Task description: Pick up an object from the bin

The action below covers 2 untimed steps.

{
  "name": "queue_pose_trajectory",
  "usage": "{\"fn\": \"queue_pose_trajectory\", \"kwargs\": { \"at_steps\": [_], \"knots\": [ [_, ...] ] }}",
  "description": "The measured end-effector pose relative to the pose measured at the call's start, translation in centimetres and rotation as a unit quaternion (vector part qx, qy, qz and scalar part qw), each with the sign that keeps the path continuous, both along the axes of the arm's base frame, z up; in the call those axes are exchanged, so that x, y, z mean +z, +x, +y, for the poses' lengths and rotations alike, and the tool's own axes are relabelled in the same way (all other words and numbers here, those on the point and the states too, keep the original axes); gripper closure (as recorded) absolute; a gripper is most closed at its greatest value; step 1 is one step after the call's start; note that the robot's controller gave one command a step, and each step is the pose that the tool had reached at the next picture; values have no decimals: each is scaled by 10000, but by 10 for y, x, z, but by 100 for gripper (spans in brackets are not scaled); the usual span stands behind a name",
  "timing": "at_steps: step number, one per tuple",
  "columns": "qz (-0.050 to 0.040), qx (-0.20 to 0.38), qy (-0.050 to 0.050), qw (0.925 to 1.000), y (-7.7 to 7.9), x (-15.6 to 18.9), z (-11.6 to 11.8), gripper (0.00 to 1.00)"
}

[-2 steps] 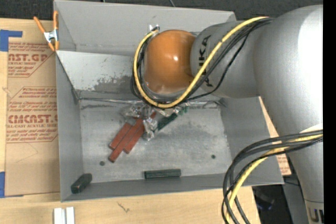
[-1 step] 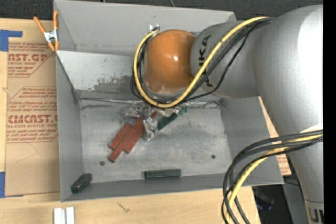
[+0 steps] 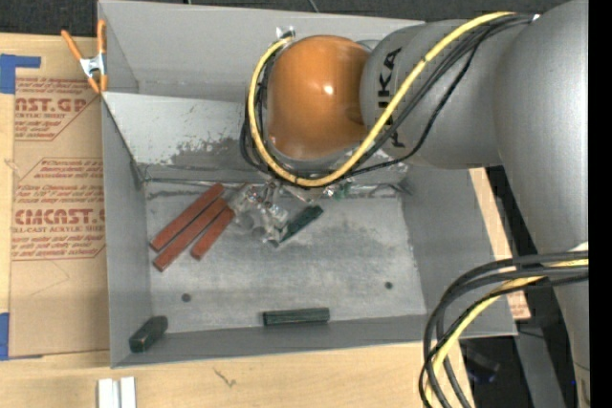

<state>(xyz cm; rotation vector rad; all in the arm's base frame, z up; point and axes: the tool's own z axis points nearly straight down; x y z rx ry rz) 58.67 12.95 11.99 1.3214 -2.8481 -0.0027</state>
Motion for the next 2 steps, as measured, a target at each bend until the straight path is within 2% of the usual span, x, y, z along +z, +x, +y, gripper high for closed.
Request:
{"fn": "queue_pose_trajectory", "kwargs": {
  "at_steps": [1,2],
  "knots": [
    [-27,136,9,9999,-4,74,-36,0],
    [-25,138,11,9999,-4,74,-36,0]
  ]
}}
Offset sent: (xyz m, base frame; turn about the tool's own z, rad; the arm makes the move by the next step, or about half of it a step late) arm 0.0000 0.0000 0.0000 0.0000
